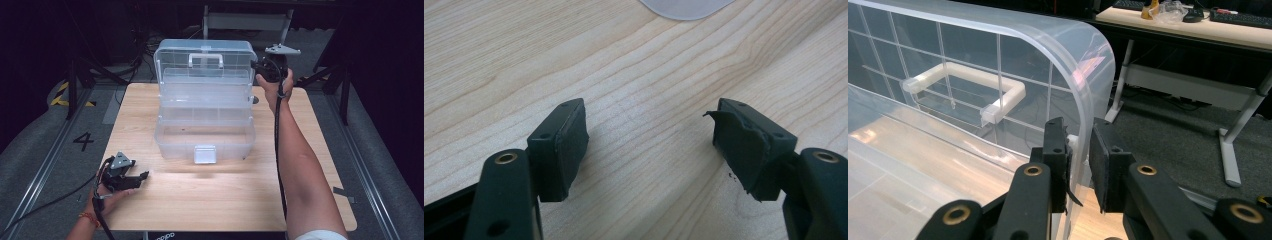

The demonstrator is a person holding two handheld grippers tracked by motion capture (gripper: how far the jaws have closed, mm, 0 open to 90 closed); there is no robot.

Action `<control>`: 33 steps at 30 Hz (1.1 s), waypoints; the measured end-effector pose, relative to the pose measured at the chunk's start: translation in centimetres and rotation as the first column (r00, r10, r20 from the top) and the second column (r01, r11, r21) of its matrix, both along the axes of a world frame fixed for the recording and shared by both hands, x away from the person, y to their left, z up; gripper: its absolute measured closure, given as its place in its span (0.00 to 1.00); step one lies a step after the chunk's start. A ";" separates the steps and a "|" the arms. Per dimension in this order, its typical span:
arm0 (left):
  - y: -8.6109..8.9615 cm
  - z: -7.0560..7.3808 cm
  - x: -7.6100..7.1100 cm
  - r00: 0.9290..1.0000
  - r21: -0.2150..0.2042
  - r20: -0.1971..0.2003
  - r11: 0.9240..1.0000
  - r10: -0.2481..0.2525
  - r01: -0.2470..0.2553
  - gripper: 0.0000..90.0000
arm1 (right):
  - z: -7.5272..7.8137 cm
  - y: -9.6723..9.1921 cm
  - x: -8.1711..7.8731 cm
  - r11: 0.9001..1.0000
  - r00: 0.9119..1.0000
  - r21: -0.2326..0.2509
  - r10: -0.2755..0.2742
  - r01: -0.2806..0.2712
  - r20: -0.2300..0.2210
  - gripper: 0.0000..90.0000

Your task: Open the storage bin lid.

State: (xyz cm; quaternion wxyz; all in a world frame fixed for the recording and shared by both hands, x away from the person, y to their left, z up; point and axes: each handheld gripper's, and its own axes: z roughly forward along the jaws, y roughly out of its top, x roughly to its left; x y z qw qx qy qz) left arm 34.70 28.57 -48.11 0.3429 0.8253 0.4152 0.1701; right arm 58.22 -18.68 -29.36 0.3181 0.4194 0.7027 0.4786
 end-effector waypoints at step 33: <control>0.0 0.0 0.0 1.000 -0.003 -0.003 1.000 -0.004 0.004 0.34 | 0.0 0.6 2.6 0.999 0.999 -0.032 -0.021 0.019 -0.041 0.87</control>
